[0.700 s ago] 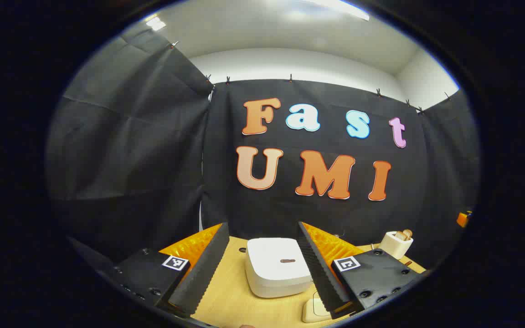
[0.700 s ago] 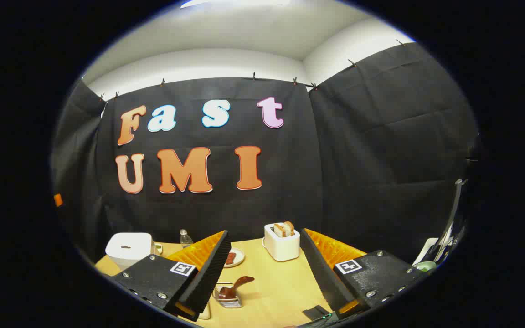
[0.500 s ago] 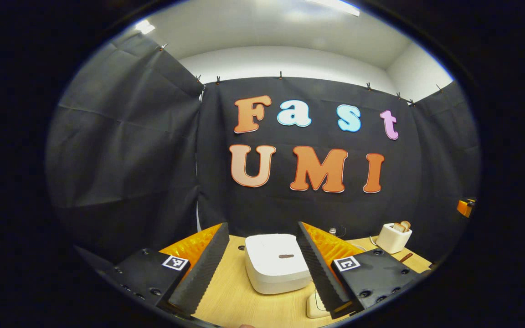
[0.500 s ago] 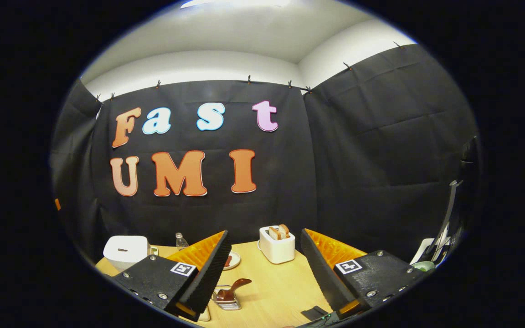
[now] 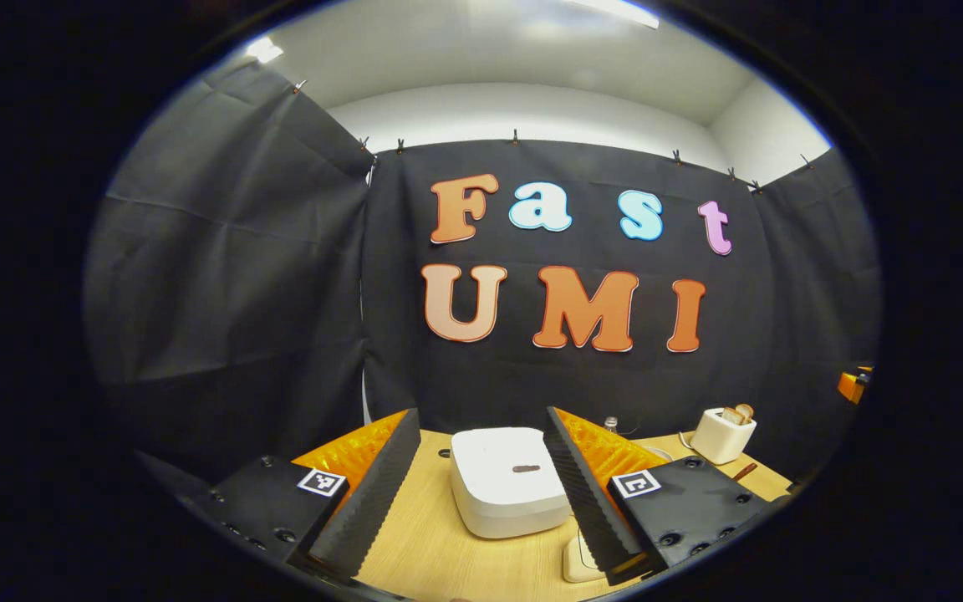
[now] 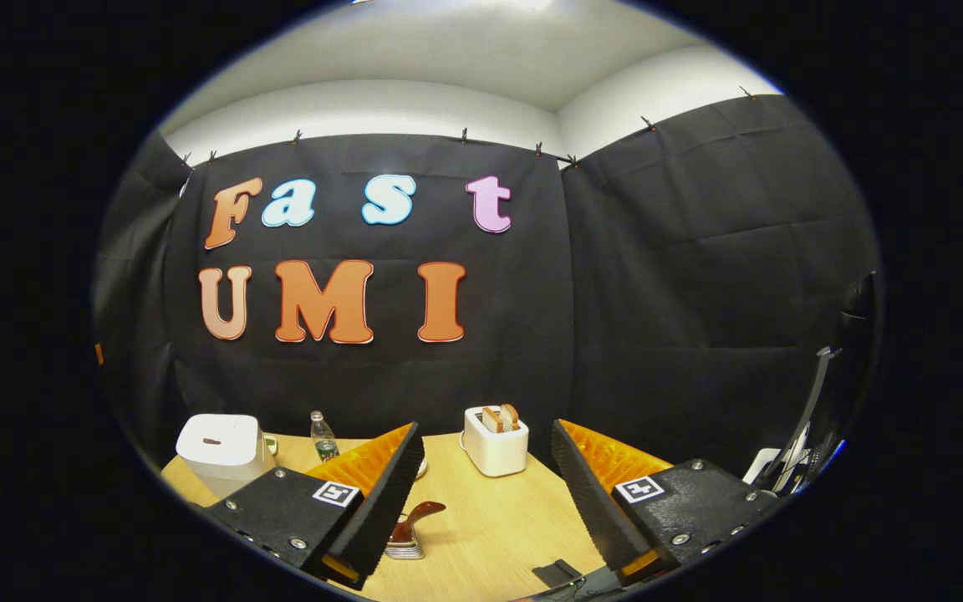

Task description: Close the left gripper, press the button to open the rice cooker; take a wooden spoon from the chopstick holder with the right hand, scoop a spoonful of rice and pour it into the rice cooker, then put the wooden spoon back into the chopstick holder.

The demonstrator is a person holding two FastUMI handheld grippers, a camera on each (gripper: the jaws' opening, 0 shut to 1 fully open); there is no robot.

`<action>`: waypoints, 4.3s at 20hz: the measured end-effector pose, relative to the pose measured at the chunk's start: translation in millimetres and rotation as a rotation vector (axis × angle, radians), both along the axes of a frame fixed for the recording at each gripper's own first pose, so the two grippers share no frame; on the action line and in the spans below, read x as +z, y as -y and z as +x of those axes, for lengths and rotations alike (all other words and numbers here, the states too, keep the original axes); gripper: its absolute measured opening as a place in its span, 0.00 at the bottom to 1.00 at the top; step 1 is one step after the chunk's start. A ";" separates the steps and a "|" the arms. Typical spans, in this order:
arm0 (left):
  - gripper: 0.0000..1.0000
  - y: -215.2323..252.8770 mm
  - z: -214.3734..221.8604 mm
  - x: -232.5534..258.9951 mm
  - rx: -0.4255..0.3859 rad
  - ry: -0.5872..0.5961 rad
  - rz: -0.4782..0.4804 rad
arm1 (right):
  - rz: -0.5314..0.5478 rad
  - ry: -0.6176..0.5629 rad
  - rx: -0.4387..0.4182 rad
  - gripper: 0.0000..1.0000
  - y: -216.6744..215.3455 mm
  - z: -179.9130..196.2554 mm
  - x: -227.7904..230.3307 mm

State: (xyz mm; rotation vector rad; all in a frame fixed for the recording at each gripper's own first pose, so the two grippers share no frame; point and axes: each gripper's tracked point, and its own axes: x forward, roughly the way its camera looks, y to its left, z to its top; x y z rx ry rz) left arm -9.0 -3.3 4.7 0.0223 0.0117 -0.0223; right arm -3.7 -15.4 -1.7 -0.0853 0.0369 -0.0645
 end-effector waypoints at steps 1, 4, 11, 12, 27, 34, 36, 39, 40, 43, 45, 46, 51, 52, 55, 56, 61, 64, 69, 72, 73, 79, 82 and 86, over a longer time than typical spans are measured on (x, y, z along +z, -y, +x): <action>1.00 0.8 0.6 -0.5 -0.003 -0.004 -0.003 | -0.001 -0.004 -0.001 0.96 0.8 -0.1 -0.6; 1.00 -2.3 0.1 -2.8 0.009 -0.019 -0.016 | -0.011 -0.006 0.005 0.96 -1.3 -0.7 -1.0; 0.79 -3.0 0.9 -2.8 -0.004 -0.037 -0.006 | -0.047 -0.001 0.010 0.96 -3.4 1.1 0.7; 0.70 -4.7 1.1 -2.4 0.003 -0.037 0.007 | -0.048 -0.003 0.011 0.96 -4.8 1.4 -0.9; 0.04 58.5 96.4 -35.1 -0.166 -0.100 0.042 | -0.092 -0.034 0.011 0.96 -3.9 0.4 -7.6; 0.04 95.1 199.2 -137.4 -0.256 -0.264 0.020 | -0.121 -0.059 -0.029 0.96 3.2 0.8 -16.0; 0.04 97.5 215.7 -162.9 -0.256 -0.311 0.009 | -0.132 -0.071 -0.042 0.96 9.9 0.2 -21.5; 0.04 90.6 234.8 -187.4 -0.223 -0.347 0.007 | -0.137 -0.090 -0.069 0.97 18.5 1.1 -29.5; 0.04 88.9 238.8 -194.1 -0.215 -0.357 0.015 | -0.133 -0.099 -0.077 0.97 24.2 -0.8 -33.1; 0.05 89.2 246.2 -211.3 -0.212 -0.392 0.015 | -0.118 -0.133 -0.091 0.97 30.2 -0.9 -46.5; 0.04 90.5 245.1 -222.9 -0.214 -0.410 0.030 | -0.109 -0.148 -0.094 0.97 30.6 1.5 -51.3; 0.05 90.8 246.6 -227.5 -0.215 -0.418 0.046 | -0.106 -0.153 -0.093 0.97 31.3 2.7 -54.6; 0.04 87.3 245.8 -249.3 -0.190 -0.455 0.067 | -0.113 -0.156 -0.086 0.97 29.1 9.4 -58.1; 0.04 87.1 249.3 -244.6 -0.193 -0.432 0.069 | -0.112 -0.157 -0.084 0.97 29.2 9.3 -57.9; 0.05 89.3 245.0 -251.4 -0.193 -0.458 0.085 | -0.113 -0.162 -0.080 0.97 27.8 10.0 -60.1; 0.05 88.4 244.8 -254.3 -0.197 -0.456 0.081 | -0.114 -0.162 -0.080 0.97 28.4 9.3 -61.2; 0.05 90.0 245.2 -250.6 -0.202 -0.440 0.116 | -0.118 -0.147 -0.066 0.97 21.8 10.0 -54.8; 0.05 85.1 252.2 -204.8 -0.166 -0.332 0.148 | -0.121 -0.145 -0.051 0.97 16.5 8.7 -56.6; 0.05 94.7 242.5 -96.8 -0.159 -0.154 0.178 | -0.126 -0.143 -0.026 0.97 6.7 5.7 -59.1; 0.05 94.8 225.9 -59.7 -0.162 -0.122 0.099 | -0.107 -0.119 -0.013 0.97 1.2 5.9 -52.3; 0.05 92.5 218.3 -52.0 -0.161 -0.114 0.088 | -0.103 -0.112 -0.009 0.97 -1.1 5.1 -50.0; 0.05 73.2 173.0 -35.8 -0.172 -0.147 0.026 | -0.080 -0.099 0.020 0.97 -9.1 2.3 -47.7; 0.06 50.7 155.5 -34.5 -0.140 -0.156 0.038 | -0.030 -0.113 0.053 0.96 -17.8 6.5 -56.6; 0.06 25.0 123.9 -36.7 -0.112 -0.210 -0.005 | 0.056 -0.191 0.104 0.96 -36.1 16.5 -93.6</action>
